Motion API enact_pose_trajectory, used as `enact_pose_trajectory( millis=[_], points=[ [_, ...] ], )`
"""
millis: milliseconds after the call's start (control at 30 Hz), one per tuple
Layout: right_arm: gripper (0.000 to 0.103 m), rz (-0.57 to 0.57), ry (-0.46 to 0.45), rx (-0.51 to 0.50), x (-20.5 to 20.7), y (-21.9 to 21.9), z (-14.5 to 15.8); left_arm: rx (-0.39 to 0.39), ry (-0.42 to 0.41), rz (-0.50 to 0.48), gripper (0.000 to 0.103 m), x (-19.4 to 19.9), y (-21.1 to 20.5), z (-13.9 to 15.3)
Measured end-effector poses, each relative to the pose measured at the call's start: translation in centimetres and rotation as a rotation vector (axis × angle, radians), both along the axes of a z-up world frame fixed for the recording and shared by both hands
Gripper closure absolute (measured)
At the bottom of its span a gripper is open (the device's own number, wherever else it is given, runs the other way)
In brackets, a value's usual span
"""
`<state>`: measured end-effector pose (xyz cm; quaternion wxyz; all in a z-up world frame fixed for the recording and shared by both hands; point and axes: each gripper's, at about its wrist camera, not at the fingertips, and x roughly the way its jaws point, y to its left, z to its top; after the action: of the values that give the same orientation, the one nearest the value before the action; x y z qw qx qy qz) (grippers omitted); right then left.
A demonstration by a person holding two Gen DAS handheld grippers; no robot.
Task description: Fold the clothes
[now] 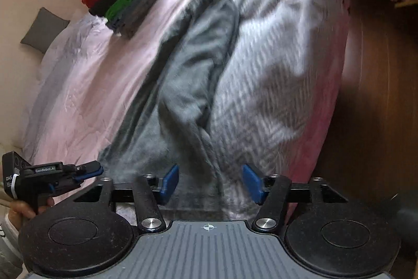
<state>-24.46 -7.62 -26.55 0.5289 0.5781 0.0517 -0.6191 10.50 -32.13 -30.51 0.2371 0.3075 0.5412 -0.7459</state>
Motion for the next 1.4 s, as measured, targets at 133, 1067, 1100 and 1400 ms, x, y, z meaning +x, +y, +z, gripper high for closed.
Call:
enact_pose_trajectory(
  millis=[133,1067,1100,1400],
  points=[
    [0.100,-0.028,-0.088,-0.030,-0.3,0.3,-1.1,0.008,-0.003,-0.006,0.094,0.0,-0.2,-0.4],
    [0.066,0.331,0.703,0.046,5.8,-13.6,-0.5,-0.182,-0.074,-0.115,0.094,-9.9,-4.8,-0.2],
    [0.067,0.333,0.697,0.051,5.5,-13.2,-1.3,-0.178,-0.101,-0.125,0.094,-10.1,-5.0,-1.1],
    [0.067,0.303,0.664,0.020,5.4,-10.9,0.4,-0.172,-0.058,-0.081,0.095,-8.0,-4.9,-0.5]
  ],
)
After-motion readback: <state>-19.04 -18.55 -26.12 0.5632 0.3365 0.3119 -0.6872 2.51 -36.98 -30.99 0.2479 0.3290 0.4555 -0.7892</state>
